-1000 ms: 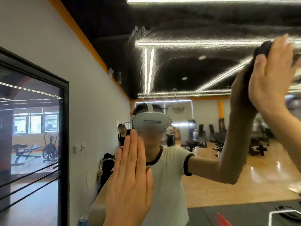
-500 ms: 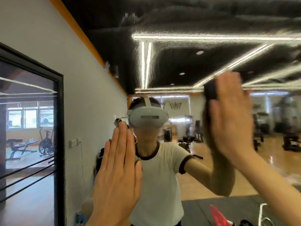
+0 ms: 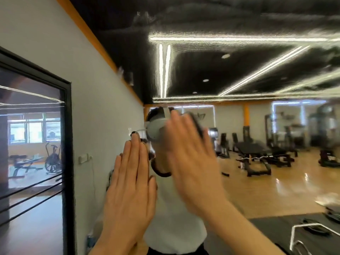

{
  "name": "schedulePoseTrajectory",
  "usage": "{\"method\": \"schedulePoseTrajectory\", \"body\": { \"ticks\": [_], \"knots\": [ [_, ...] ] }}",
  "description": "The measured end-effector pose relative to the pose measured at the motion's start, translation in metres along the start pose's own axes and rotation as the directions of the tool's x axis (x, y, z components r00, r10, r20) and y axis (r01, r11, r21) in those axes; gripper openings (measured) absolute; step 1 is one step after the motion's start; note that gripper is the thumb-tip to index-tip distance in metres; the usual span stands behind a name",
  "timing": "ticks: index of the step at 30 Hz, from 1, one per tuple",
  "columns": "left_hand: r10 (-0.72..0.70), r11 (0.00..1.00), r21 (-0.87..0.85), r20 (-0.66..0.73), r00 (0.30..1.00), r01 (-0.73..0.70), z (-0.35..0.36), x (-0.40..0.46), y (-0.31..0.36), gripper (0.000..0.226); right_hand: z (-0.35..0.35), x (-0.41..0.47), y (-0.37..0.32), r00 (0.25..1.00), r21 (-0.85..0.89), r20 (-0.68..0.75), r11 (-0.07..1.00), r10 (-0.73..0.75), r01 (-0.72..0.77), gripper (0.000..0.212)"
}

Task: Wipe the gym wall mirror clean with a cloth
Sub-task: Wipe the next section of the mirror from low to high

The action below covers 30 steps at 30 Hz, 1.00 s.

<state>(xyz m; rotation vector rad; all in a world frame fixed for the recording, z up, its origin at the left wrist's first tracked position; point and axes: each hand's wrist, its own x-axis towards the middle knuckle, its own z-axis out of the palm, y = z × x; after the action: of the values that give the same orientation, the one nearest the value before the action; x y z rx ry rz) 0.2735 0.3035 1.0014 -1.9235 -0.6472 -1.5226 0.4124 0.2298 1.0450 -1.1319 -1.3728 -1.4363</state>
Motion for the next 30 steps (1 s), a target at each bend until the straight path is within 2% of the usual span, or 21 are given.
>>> {"method": "schedulePoseTrajectory", "body": {
  "ticks": [1,3,6,8,9,10,11,12,14,15,16,17,18,20,23,24,25,26,27,29,30],
  "knots": [
    [0.0,1.0,-0.009,0.006,1.0,0.0,-0.001,0.0,0.0,0.07,-0.01,-0.005,0.018,0.999,-0.018,0.016,0.999,0.05,-0.05,0.056],
    [0.006,0.999,-0.046,0.008,1.0,-0.006,-0.003,0.0,-0.001,0.072,-0.036,-0.021,0.069,0.958,-0.061,-0.04,0.957,0.283,-0.285,0.058],
    [0.012,0.996,-0.09,0.018,1.0,-0.01,-0.009,-0.005,-0.005,0.071,-0.058,-0.048,0.118,0.775,-0.008,-0.219,0.793,0.593,-0.609,0.061],
    [-0.006,0.996,-0.092,0.009,1.0,0.007,-0.012,-0.014,-0.009,0.069,-0.043,-0.045,0.102,0.695,0.023,-0.301,0.734,0.652,-0.679,0.06],
    [-0.023,0.996,-0.092,0.01,1.0,0.024,-0.012,-0.018,-0.011,0.068,-0.024,-0.042,0.093,0.695,0.024,-0.287,0.731,0.659,-0.682,0.059],
    [-0.04,0.995,-0.09,0.013,0.999,0.041,-0.012,-0.022,-0.013,0.068,0.001,-0.04,0.089,0.723,-0.061,-0.191,0.727,0.664,-0.684,0.06],
    [-0.052,0.995,-0.09,0.009,0.999,0.053,-0.011,-0.024,-0.014,0.067,0.029,-0.041,0.083,0.726,-0.179,-0.024,0.712,0.687,-0.679,0.065],
    [-0.057,0.994,-0.09,0.005,0.998,0.057,-0.009,-0.025,-0.015,0.067,0.065,-0.045,0.075,0.737,-0.261,0.141,0.743,0.661,-0.617,0.077],
    [-0.054,0.995,-0.085,0.0,0.999,0.054,-0.007,-0.026,-0.015,0.07,0.104,-0.046,0.031,0.849,-0.302,0.315,0.893,0.423,-0.333,0.087],
    [-0.053,0.995,-0.081,-0.005,0.999,0.053,-0.006,-0.025,-0.014,0.072,0.091,-0.041,0.006,0.881,-0.263,0.375,0.944,0.29,-0.199,0.084],
    [-0.051,0.996,-0.075,-0.01,0.999,0.05,-0.006,-0.025,-0.014,0.071,0.066,-0.035,-0.014,0.928,-0.17,0.348,0.982,0.135,-0.079,0.081],
    [-0.047,0.997,-0.068,-0.013,0.999,0.046,-0.006,-0.025,-0.014,0.07,0.038,-0.029,-0.025,0.966,-0.059,0.255,0.998,0.041,-0.027,0.082],
    [-0.046,0.997,-0.062,-0.011,0.999,0.045,-0.006,-0.024,-0.014,0.068,0.012,-0.025,-0.023,0.988,-0.024,0.146,0.999,0.042,-0.039,0.084],
    [-0.05,0.997,-0.055,-0.001,0.999,0.05,-0.007,-0.024,-0.014,0.067,-0.026,-0.032,0.011,0.979,-0.049,0.047,0.979,0.199,-0.197,0.074],
    [-0.063,0.996,-0.062,0.023,0.998,0.064,-0.007,-0.025,-0.014,0.068,-0.037,-0.058,0.069,0.834,-0.038,-0.061,0.834,0.548,-0.551,0.059],
    [-0.068,0.995,-0.066,0.03,0.997,0.07,-0.007,-0.026,-0.014,0.069,-0.034,-0.059,0.063,0.784,-0.033,-0.098,0.785,0.613,-0.618,0.059],
    [-0.071,0.995,-0.071,0.036,0.997,0.074,-0.007,-0.026,-0.015,0.069,-0.028,-0.053,0.048,0.767,-0.02,-0.13,0.771,0.629,-0.636,0.059],
    [-0.071,0.995,-0.074,0.037,0.997,0.074,-0.007,-0.026,-0.015,0.07,-0.021,-0.043,0.026,0.787,-0.006,-0.127,0.793,0.604,-0.609,0.059],
    [-0.066,0.995,-0.077,0.034,0.997,0.069,-0.006,-0.027,-0.015,0.072,-0.012,-0.033,-0.001,0.841,0.004,-0.09,0.844,0.534,-0.536,0.058],
    [-0.063,0.995,-0.082,0.029,0.998,0.065,-0.005,-0.029,-0.016,0.076,0.01,-0.015,-0.054,0.954,0.021,0.025,0.954,0.298,-0.299,0.056],
    [-0.071,0.994,-0.082,0.03,0.997,0.073,-0.004,-0.029,-0.016,0.08,0.017,-0.009,-0.072,0.979,0.033,0.073,0.981,0.188,-0.191,0.056]
  ]
}}
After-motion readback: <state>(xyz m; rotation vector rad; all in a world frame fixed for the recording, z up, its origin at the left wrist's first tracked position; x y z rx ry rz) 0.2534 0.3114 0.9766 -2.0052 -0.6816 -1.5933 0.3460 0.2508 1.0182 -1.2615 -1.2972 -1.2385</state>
